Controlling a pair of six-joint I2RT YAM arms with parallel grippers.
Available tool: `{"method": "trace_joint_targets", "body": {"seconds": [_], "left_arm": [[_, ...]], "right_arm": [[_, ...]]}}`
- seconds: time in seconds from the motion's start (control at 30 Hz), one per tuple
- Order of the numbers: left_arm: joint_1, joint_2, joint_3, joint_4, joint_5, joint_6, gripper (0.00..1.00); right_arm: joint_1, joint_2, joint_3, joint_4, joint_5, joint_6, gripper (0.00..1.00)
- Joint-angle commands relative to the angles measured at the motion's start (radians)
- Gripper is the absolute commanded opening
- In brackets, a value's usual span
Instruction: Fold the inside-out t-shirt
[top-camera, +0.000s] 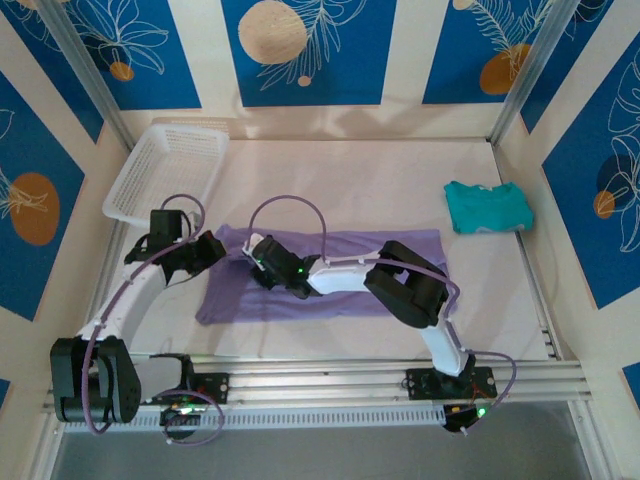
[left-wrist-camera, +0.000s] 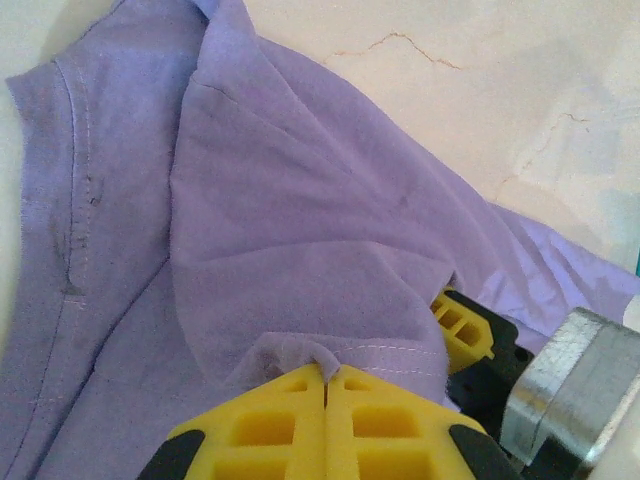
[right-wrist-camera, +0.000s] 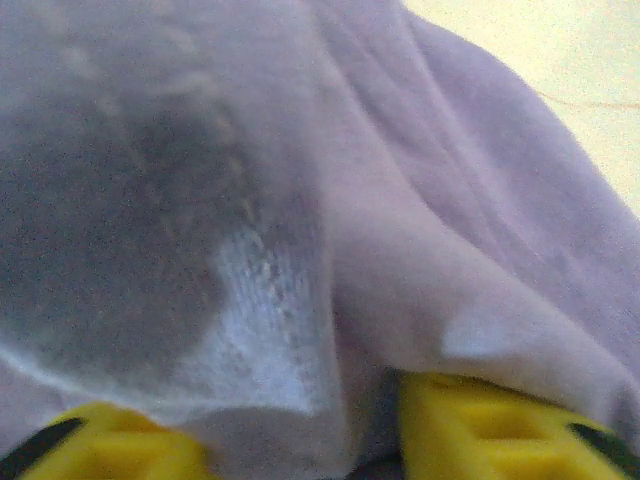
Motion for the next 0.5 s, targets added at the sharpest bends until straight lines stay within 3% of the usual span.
{"method": "trace_joint_targets", "body": {"seconds": [0.0,0.13,0.23,0.47], "left_arm": [[0.012,0.009,0.019,0.017,0.015,-0.009,0.00],[0.012,0.010,0.018,0.018,-0.001,-0.008,0.00],[0.011,0.006,0.015,0.017,-0.011,-0.003,0.00],[0.012,-0.010,0.003,0.005,-0.033,0.008,0.00]], "right_arm": [[0.012,-0.032,0.002,0.011,0.147,-0.009,0.29],[0.008,-0.107,-0.042,-0.009,0.150,-0.017,0.12],[0.004,-0.164,-0.075,-0.043,0.096,-0.020,0.05],[-0.010,-0.253,-0.108,-0.145,0.002,-0.024,0.00]]}}
